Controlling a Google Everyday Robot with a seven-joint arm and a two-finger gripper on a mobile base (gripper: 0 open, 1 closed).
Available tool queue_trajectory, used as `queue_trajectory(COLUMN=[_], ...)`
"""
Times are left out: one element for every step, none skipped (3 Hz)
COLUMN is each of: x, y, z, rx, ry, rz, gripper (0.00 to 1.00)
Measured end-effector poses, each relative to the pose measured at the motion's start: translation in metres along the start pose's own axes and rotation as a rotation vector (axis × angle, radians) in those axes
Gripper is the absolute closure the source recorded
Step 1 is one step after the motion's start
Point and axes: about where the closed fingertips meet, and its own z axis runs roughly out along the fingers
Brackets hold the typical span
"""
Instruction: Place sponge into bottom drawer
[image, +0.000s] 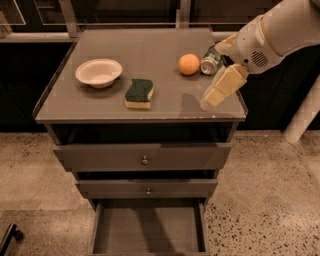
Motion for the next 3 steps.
queue_trajectory(x=[-0.0272, -0.0276, -0.0246], y=[-0.0177, -0.0202, -0.0203], z=[0.0411, 0.0442, 0.0421], rx=[-0.015, -0.011, 0.012], ry=[-0.102, -0.108, -0.118], rz=[0.064, 0.07, 0.076], gripper=[0.0, 0.0, 0.0])
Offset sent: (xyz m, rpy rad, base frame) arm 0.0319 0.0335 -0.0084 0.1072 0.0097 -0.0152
